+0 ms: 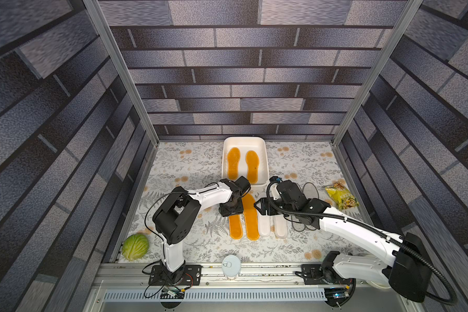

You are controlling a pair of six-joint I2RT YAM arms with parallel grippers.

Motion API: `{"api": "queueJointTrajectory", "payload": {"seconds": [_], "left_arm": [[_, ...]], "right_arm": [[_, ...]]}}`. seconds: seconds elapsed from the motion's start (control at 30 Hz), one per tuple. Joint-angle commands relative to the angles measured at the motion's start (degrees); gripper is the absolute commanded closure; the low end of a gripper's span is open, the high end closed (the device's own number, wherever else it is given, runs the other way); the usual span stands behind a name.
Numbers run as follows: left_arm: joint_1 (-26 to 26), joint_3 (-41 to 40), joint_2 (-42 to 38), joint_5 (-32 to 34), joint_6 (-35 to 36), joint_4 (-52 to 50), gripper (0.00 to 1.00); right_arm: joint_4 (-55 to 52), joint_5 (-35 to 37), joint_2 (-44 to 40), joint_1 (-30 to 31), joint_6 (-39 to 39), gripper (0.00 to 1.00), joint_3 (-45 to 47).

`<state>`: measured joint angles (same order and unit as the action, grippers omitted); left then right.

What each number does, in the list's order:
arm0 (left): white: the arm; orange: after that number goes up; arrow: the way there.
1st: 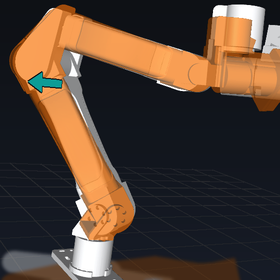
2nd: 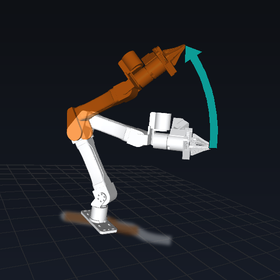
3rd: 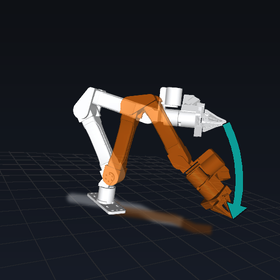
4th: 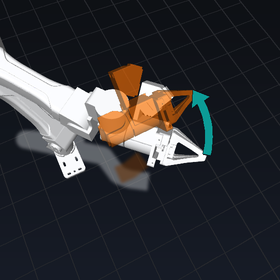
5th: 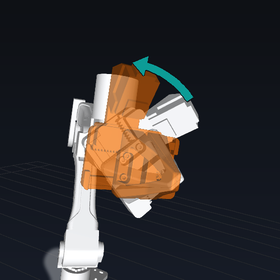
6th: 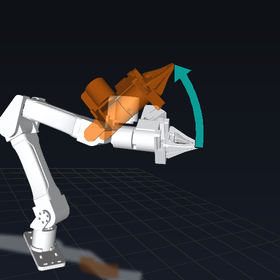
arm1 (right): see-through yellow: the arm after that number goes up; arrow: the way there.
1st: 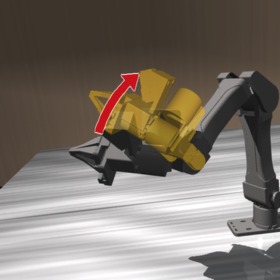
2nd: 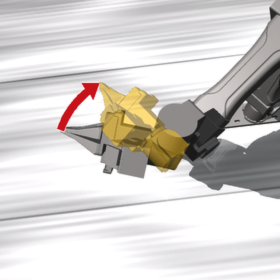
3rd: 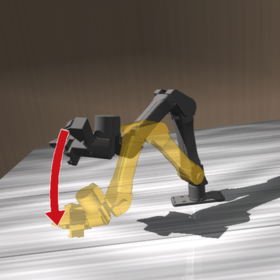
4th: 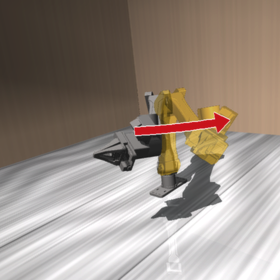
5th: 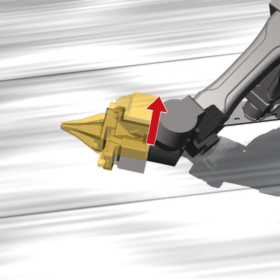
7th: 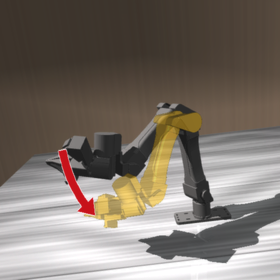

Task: Put the insoles into the storage box
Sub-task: Pick up the insole from the center of the board.

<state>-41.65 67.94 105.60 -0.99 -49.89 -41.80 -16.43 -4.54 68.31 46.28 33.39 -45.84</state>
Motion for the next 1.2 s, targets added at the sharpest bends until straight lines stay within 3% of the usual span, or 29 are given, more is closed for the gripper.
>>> {"api": "queueJointTrajectory", "payload": {"seconds": [0.0,0.3,0.63,1.17], "left_arm": [[-0.5,-0.7,2.0,2.1,0.4,-2.1,0.51],[-0.1,-1.7,1.0,1.3,-0.1,-0.2,0.67],[1.7,-3.6,-4.2,1.0,0.2,0.5,0.79],[5.9,-0.3,-18.7,-2.2,0.4,-0.8,0.79]], "right_arm": [[-0.2,-0.4,-0.2,0.5,-0.8,0.2,0.0],[-0.2,-1.2,-0.1,0.5,-1.4,0.2,0.3],[0.1,-7.8,-0.5,0.5,-5.2,0.19,-0.3],[15.5,-18.1,5.2,0.6,-3.0,0.22,1.5]]}}
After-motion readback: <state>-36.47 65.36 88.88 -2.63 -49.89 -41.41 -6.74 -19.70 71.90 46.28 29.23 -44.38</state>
